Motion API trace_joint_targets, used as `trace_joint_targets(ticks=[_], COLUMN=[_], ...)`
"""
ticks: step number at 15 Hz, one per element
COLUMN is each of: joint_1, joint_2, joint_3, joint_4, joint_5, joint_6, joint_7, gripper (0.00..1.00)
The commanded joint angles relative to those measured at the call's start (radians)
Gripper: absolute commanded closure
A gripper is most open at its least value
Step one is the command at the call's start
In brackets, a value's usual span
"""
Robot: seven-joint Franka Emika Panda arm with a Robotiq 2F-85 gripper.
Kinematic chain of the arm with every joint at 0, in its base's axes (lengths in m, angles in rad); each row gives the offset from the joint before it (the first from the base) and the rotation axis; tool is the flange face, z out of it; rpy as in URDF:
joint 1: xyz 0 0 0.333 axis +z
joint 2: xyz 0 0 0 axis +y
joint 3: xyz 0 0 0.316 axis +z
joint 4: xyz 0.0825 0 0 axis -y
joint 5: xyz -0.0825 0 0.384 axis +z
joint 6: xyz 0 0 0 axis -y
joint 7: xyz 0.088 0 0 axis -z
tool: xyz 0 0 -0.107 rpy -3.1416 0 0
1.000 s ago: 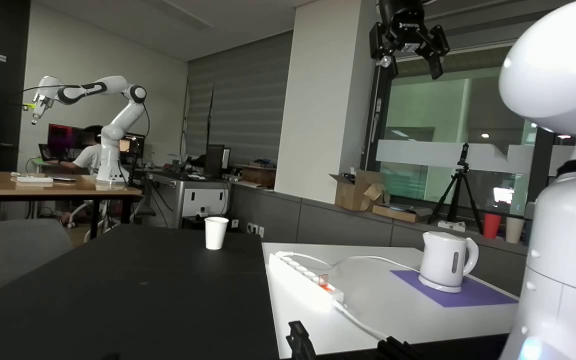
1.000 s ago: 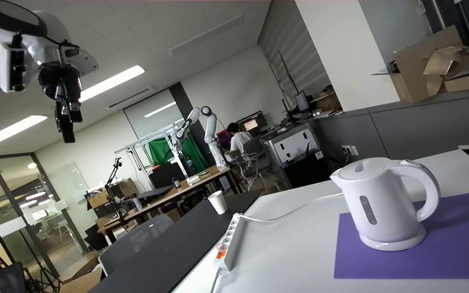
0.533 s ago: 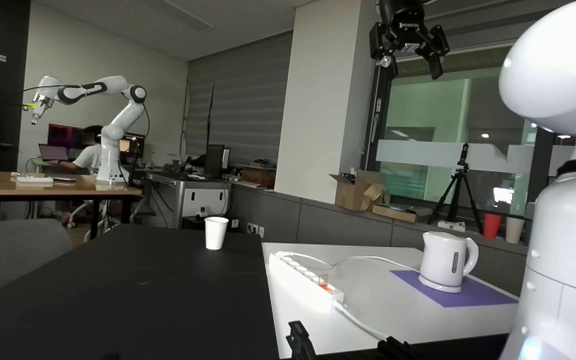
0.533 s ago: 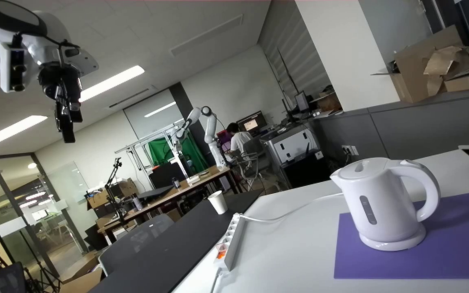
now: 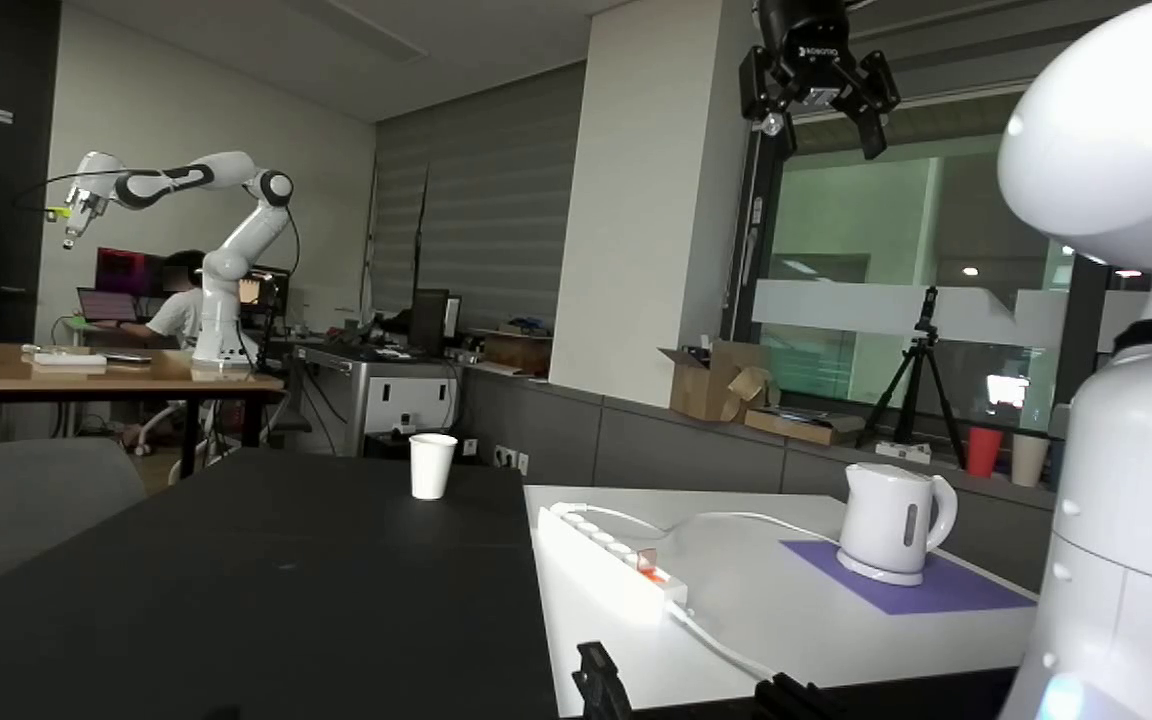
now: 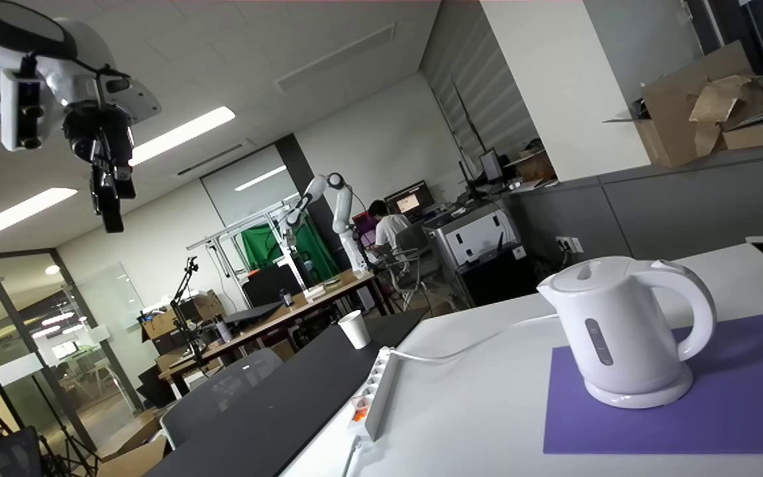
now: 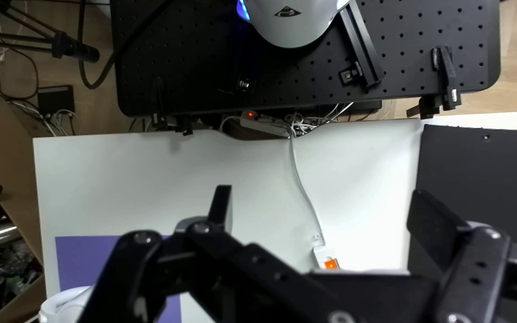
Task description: Turn on the kettle
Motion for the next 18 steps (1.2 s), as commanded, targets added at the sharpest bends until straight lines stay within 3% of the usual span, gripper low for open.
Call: trace_joint_targets(ticks=[1,10,18], joint_1=[0.006,-0.092,-0.106], joint_2=[-0.019,0.041,0.075], joint_3=[-0.021,-0.185,-0.195], joint_4=[-0.039,-0.14,-0.141], joint_5=[-0.071,-0.147,-0.137], joint_6=[0.068,0.397,0.386], joint_7=[0.013,-0.013,-0.017], gripper=[0.0,0.0,0.0])
